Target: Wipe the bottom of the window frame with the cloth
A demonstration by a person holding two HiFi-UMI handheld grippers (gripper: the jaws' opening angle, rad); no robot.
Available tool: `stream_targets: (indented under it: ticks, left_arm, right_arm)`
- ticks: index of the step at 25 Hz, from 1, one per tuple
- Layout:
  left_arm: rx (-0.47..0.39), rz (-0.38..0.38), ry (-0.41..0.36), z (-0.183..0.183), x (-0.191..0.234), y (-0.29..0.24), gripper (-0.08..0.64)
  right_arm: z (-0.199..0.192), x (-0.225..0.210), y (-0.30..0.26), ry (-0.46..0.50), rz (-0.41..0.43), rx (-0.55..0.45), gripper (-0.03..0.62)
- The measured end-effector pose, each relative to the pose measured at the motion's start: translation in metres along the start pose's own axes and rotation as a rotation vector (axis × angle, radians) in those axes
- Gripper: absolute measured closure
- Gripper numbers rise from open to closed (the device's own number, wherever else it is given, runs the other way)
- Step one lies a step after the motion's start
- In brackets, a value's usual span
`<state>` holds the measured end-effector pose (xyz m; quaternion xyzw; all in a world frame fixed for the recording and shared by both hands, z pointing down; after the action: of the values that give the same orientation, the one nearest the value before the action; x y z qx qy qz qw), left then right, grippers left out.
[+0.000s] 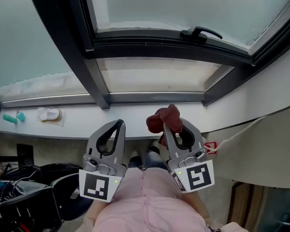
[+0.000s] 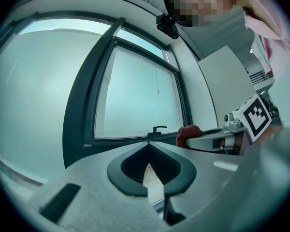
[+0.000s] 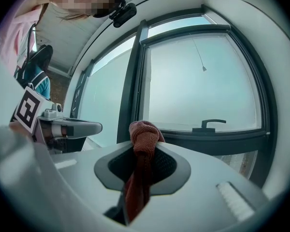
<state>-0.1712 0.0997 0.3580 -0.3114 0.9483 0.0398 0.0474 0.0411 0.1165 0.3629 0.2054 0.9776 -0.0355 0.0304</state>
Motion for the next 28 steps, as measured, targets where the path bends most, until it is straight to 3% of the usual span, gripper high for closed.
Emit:
stream_targets:
  ticks: [28]
  left_arm:
    - [0.007,0.011,-0.003,-0.0037,-0.0006,-0.0007,0.566]
  right_arm:
    - [-0.0036,-0.0028,0.0025,0.017,0.003,0.021,0.525]
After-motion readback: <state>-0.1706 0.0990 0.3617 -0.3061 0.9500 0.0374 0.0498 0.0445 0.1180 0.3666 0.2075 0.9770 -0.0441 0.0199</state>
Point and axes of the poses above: the fingertips, and each gripper's own axes: y backward along the fingers, x to its left, z out of its top, the point moved 10 cm from there along y, backward along the fingers, and after that the axes turned 8 degrees about -y, right-handed, at the moved point
